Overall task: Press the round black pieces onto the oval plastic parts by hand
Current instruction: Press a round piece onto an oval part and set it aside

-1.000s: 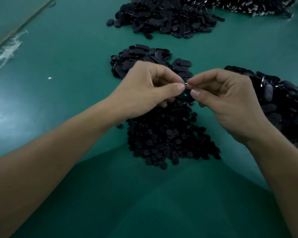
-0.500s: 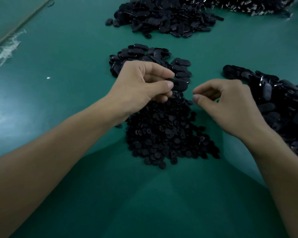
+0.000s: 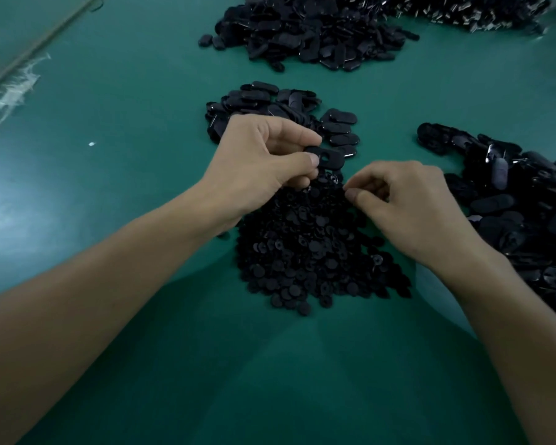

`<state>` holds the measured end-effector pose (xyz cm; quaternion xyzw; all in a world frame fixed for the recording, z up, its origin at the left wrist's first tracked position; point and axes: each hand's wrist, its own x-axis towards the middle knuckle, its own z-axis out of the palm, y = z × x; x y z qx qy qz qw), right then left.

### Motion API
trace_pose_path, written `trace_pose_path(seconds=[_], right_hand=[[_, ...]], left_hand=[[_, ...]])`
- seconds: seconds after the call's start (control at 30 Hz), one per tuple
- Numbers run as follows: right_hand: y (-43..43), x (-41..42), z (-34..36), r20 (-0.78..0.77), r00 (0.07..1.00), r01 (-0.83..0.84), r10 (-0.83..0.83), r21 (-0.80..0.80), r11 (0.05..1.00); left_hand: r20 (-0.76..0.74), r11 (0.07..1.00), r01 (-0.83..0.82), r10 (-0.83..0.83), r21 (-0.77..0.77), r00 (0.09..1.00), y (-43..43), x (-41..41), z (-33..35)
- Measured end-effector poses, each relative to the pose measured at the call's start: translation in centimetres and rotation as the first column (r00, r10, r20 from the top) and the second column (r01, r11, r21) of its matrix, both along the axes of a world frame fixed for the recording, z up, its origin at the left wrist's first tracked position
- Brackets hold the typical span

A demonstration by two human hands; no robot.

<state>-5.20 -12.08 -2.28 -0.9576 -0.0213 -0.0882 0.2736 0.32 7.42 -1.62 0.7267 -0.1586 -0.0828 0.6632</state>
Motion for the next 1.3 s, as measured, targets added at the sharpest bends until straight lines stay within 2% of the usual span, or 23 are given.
trace_pose_path(seconds=[0.17, 0.3, 0.43, 0.57, 0.9, 1.1, 1.3], right_hand=[[0.0, -0.1, 0.0, 0.087, 0.996, -0.006, 0.009, -0.037, 0.999], [0.0, -0.3, 0.3, 0.157, 0.986, 0.024, -0.054, 0.188, 0.982], [0.4, -0.4, 0.6, 0.212, 0.976, -0.013, -0.048, 0.276, 0.961], [0.5, -0.6, 0.8, 0.218, 0.976, -0.084, -0.014, 0.434, 0.897], [0.7, -0.6, 1.1, 0.181, 0.982, -0.158, 0.054, 0.630, 0.761], [0.8, -0.5, 1.2, 0.202, 0.979, -0.141, 0.020, 0.606, 0.783], [1.2, -0.9, 1.2, 0.243, 0.970, -0.098, -0.027, 0.489, 0.867]], left_hand=[[-0.007, 1.000, 0.000, 0.000, 0.006, 1.000, 0.0, 0.0, -0.1], [0.020, 1.000, 0.001, -0.001, 0.025, 1.000, 0.0, 0.0, -0.2], [0.052, 0.999, 0.001, -0.003, 0.039, 0.999, -0.2, 0.0, -0.4], [0.076, 0.998, 0.009, -0.014, 0.056, 0.997, -0.3, -0.2, -0.5], [0.150, 0.999, -0.011, 0.003, 0.052, 0.989, -0.4, -0.5, -0.1], [0.171, 0.999, 0.002, -0.008, 0.039, 0.985, -0.7, -0.7, -0.2], [0.199, 0.999, 0.023, -0.029, 0.034, 0.980, -0.8, -0.9, -0.3]])
